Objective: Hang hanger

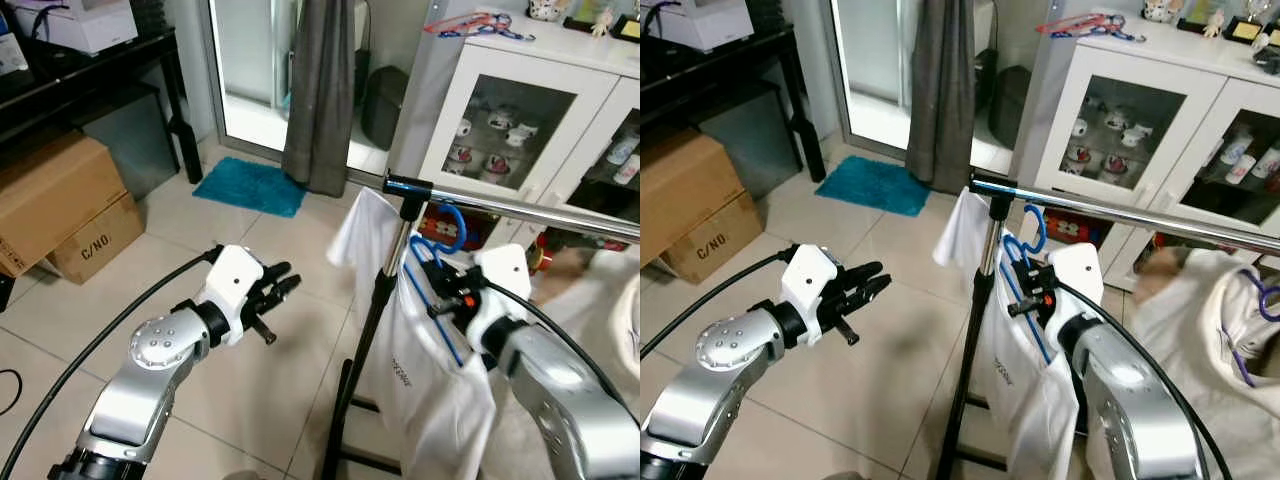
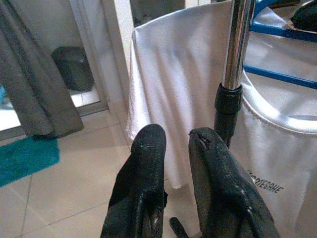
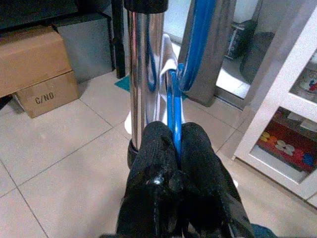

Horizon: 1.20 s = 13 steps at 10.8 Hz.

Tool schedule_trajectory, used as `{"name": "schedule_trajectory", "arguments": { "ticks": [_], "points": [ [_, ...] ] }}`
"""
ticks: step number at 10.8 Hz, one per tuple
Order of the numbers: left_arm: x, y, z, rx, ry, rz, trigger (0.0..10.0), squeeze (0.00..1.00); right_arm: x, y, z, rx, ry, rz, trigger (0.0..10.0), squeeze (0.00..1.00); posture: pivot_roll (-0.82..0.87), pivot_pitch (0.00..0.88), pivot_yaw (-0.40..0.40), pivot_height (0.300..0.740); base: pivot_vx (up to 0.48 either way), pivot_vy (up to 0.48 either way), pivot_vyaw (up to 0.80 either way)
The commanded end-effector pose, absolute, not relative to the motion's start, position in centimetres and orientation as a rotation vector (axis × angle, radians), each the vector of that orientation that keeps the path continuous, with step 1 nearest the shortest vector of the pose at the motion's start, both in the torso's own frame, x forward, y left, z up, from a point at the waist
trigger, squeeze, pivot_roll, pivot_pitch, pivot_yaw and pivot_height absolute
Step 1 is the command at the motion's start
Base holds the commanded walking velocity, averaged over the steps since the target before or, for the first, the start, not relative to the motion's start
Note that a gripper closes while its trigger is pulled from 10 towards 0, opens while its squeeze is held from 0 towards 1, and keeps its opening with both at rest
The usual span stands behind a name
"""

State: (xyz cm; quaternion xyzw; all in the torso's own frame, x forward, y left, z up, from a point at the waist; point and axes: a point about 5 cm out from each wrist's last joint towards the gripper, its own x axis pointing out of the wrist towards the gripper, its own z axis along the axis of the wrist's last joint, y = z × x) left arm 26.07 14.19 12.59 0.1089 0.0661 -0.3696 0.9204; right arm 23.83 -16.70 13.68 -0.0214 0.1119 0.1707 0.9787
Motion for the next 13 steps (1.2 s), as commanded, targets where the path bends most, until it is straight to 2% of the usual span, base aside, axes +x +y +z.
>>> {"name": "schedule_trajectory", "arguments": {
  "ticks": [1, 4, 5, 8, 10, 11, 12, 13],
  "points": [
    [26.2, 13.6, 13.5, 0.23, 0.113, -0.807, 10.0, 0.0, 23.5, -17.6, 15.1, -0.046, 0.171, 0.303, 10.0, 0.0, -0.01, 0.0, -0.029, 0.74, 0.0, 0.0, 0.0],
    [25.2, 11.9, 14.7, 0.189, 0.084, -0.984, 10.0, 0.0, 24.2, -18.7, 16.8, -0.008, 0.128, 0.172, 10.0, 0.0, -0.02, 0.0, -0.03, 0.74, 0.0, 0.0, 0.0],
    [24.9, 11.3, 15.1, 0.18, 0.079, -1.039, 10.0, 0.0, 24.5, -19.0, 16.7, -0.02, 0.169, 0.133, 10.0, 0.0, -0.02, 0.0, -0.032, 0.74, 0.0, 0.0, 0.0],
    [25.0, 10.8, 15.4, 0.188, 0.086, -1.073, 10.0, 0.0, 27.0, -19.3, 15.5, -0.075, 0.379, 0.028, 10.0, 0.0, -0.03, 0.0, -0.031, 0.74, 0.0, 0.0, 0.0],
    [24.8, 10.9, 15.3, 0.188, 0.098, -1.066, 10.0, 0.0, 26.4, -19.4, 15.3, -0.05, 0.424, 0.031, 10.0, 0.02, -0.02, 0.0, -0.041, 0.74, 0.0, 0.0, 0.0],
    [25.0, 11.2, 15.4, 0.174, 0.092, -1.024, 10.0, 0.0, 25.7, -19.3, 15.7, -0.045, 0.39, 0.086, 10.0, 1.0, -0.02, 0.0, -0.039, 0.74, 0.0, 0.0, 0.0],
    [25.6, 12.1, 15.3, 0.164, 0.091, -0.897, 10.0, 0.0, 24.6, -18.9, 16.7, 0.033, 0.319, 0.216, 10.0, 1.0, -0.03, 0.0, -0.029, 0.74, 0.0, 0.0, 0.0],
    [26.0, 12.7, 15.2, 0.154, 0.082, -0.809, 10.0, 0.0, 23.9, -19.3, 17.1, 0.041, 0.311, 0.249, 10.0, 1.0, -0.03, 0.0, -0.02, 0.74, 0.0, 0.0, 0.0]
  ]
}}
